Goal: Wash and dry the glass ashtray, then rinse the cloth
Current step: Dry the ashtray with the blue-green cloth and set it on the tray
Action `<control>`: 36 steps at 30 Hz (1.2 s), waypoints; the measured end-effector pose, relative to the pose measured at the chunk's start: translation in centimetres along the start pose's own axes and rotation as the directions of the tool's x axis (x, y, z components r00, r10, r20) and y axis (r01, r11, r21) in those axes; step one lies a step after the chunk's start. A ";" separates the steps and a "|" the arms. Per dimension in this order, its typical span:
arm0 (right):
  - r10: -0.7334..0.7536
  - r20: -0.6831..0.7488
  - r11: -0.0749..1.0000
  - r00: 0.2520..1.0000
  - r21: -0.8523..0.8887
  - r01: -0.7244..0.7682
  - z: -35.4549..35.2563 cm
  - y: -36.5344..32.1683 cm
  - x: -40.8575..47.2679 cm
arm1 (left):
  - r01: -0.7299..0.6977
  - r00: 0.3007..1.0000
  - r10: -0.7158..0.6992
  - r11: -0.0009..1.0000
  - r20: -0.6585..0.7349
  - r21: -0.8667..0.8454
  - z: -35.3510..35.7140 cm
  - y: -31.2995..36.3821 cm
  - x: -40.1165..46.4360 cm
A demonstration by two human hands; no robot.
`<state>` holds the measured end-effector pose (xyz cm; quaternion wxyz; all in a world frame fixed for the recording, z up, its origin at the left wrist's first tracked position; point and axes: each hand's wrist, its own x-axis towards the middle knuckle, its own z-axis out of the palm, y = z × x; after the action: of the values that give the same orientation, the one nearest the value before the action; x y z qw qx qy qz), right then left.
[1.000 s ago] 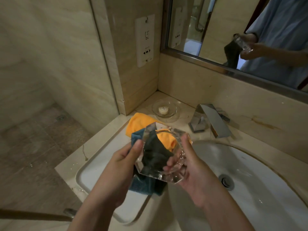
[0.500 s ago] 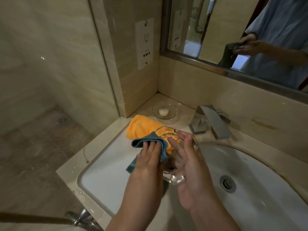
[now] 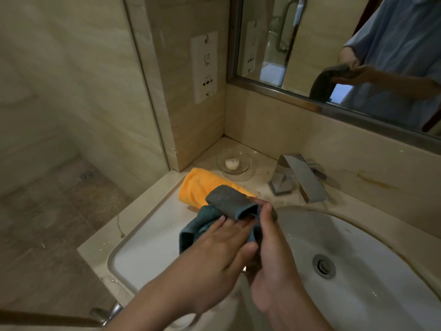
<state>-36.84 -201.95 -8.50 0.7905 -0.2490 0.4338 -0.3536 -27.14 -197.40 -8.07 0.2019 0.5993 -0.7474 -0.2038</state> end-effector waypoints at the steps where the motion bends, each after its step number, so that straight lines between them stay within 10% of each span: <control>1: -0.015 -0.005 1.000 1.000 0.006 0.015 0.0 0.0 0.0 | 0.010 1.000 -0.010 1.000 -0.011 0.028 0.1 -0.2 0.2; 11: -0.311 -0.038 0.950 0.950 0.005 0.312 1.6 -0.3 0.0 | 0.362 0.899 -0.245 0.883 -0.363 0.299 2.0 1.0 1.6; 36: -0.311 -0.244 0.918 0.919 0.171 0.357 2.3 -2.1 -0.9 | 0.373 0.902 -0.326 0.919 -0.285 0.130 2.9 3.0 -1.5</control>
<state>-35.96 -202.33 -5.45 0.6894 -0.1950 0.4259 -0.5526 -30.82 -195.14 -8.91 0.2017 0.7611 -0.6100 -0.0885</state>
